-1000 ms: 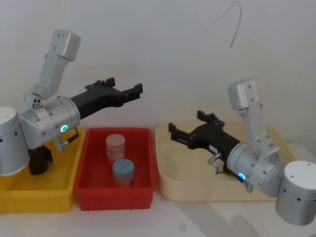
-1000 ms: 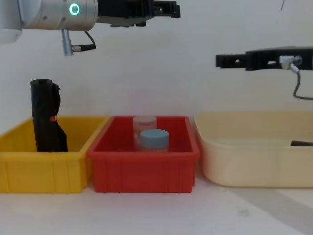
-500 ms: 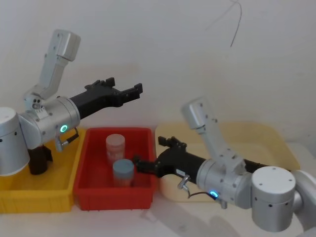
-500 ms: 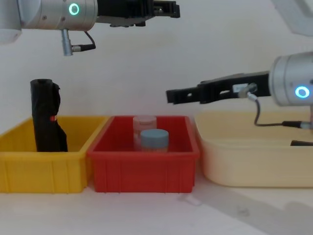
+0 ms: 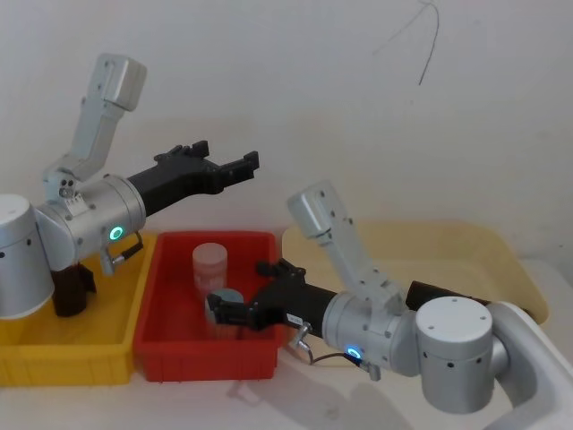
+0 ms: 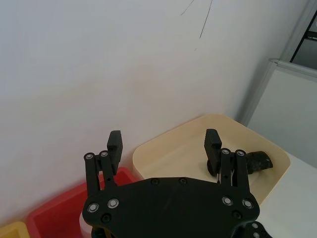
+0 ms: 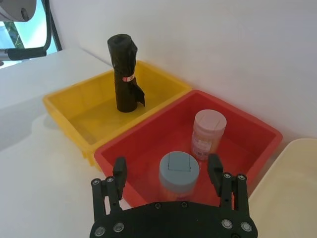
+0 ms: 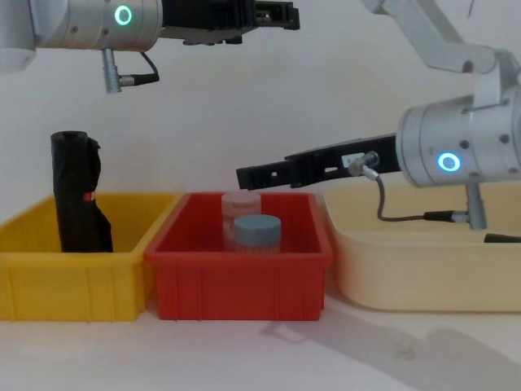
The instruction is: Pick up the garbage bag with the one hand and transfer it to the other hand.
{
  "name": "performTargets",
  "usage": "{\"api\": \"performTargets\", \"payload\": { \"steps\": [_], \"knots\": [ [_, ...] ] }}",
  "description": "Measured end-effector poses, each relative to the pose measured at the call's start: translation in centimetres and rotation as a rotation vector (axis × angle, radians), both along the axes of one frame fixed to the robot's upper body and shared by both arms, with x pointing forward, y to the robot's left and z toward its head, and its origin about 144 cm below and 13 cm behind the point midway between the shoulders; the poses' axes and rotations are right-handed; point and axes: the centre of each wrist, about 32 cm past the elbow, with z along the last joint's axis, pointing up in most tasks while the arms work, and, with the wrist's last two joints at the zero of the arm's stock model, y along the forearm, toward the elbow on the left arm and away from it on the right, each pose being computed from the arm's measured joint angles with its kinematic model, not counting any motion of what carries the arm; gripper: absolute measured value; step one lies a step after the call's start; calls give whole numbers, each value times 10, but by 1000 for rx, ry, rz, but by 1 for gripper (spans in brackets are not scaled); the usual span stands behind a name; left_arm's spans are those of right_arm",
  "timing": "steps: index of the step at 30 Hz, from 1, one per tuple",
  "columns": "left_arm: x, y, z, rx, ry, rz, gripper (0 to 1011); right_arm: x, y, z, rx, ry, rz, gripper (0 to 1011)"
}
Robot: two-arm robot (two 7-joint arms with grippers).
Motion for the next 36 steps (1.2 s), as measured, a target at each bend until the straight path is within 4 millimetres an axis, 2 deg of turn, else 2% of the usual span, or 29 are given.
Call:
{"api": "performTargets", "payload": {
  "steps": [13,36],
  "knots": [
    [0,0,0,0,0,0,1001,10,13,-1,-43,18,16,1000],
    [0,0,0,0,0,0,1001,34,26,-9,-104,53,31,1000]
  ]
}}
